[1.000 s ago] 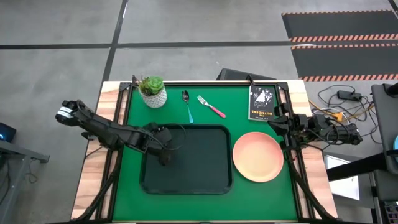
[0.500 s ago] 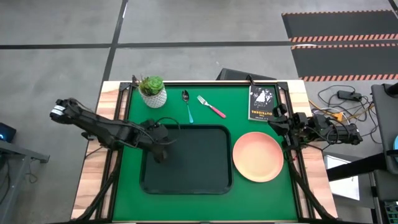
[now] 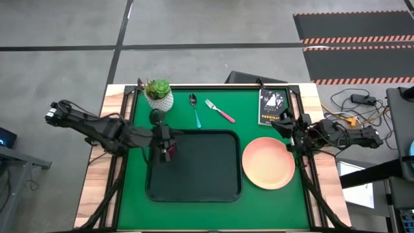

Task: Pick and place plate/cup/fork/spoon on tray
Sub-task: Put the pink fork to the middle right on the black tray

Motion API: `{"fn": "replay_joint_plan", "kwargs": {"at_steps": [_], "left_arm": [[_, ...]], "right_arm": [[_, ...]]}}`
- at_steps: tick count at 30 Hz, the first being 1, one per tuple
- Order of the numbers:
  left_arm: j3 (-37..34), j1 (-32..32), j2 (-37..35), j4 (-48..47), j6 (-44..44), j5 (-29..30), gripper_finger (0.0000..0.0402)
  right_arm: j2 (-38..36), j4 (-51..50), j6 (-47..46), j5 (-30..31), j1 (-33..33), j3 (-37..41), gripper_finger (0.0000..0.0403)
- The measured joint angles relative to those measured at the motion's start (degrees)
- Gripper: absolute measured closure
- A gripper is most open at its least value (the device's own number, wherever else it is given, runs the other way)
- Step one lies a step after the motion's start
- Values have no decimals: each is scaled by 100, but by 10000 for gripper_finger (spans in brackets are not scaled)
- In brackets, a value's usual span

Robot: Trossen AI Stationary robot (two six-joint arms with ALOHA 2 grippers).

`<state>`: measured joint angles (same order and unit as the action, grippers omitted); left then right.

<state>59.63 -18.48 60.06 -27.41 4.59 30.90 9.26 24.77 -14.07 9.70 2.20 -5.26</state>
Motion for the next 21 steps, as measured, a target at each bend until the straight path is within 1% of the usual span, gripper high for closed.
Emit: {"fn": "replay_joint_plan", "kwargs": {"at_steps": [3,8,12,16,21], "left_arm": [[-14,0,1,776,-977,47,326],[-194,11,106,1848,-2455,183,326],[-487,13,137,2625,-3190,210,326],[-1094,61,35,3636,-3883,209,326],[-1728,222,-225,4571,-4394,246,326]], "right_arm": [[274,182,-189,193,-1,0,394],[678,444,-603,240,-1,0,394],[1002,522,-903,347,2,-41,394],[1402,565,-932,592,-1,-218,394],[1996,563,-900,840,-1,-623,394]]}}
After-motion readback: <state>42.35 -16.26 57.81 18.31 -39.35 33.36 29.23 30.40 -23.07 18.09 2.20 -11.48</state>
